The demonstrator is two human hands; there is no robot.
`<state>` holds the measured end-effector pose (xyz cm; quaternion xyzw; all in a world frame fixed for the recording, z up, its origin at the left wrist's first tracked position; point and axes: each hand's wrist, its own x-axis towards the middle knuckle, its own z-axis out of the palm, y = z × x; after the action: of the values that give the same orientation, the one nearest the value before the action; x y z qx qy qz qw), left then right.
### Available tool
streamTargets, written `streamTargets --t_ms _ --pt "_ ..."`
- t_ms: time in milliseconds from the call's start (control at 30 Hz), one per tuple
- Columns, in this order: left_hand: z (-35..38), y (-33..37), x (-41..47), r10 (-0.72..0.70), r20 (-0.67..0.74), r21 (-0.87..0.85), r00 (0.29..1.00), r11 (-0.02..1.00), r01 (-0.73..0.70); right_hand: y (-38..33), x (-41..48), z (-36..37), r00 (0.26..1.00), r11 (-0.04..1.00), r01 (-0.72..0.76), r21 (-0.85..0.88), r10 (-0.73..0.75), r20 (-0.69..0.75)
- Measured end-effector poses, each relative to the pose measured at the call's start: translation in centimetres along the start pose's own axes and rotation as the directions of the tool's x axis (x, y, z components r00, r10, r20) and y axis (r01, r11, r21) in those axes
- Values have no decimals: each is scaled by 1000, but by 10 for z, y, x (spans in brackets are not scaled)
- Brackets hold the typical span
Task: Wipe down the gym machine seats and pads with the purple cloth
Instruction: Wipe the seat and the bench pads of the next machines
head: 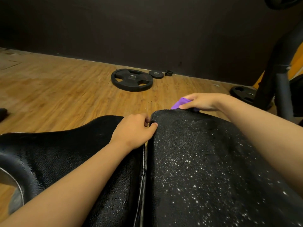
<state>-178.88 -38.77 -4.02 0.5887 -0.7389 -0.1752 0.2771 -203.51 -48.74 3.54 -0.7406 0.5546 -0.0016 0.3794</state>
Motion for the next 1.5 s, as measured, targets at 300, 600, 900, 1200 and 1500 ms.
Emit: streamTargets --t_ms 300,600,900,1200,1500 --pt "0 7 0 13 -7 57 1000 998 -13 -7 -14 3 996 1000 2 -24 -4 -87" --pt "-2 5 -2 6 -4 30 1000 1000 -6 -11 -1 10 997 999 50 17 -48 -66" --pt "-4 7 -2 24 -10 60 1000 998 -23 63 -41 -17 986 992 -85 97 98 -133" --pt "-4 8 -2 12 -3 73 1000 997 -12 134 -91 -28 925 938 -260 229 310 -219" --pt "-5 11 -2 -14 5 78 1000 997 13 167 -119 -21 853 876 -277 395 413 -318"
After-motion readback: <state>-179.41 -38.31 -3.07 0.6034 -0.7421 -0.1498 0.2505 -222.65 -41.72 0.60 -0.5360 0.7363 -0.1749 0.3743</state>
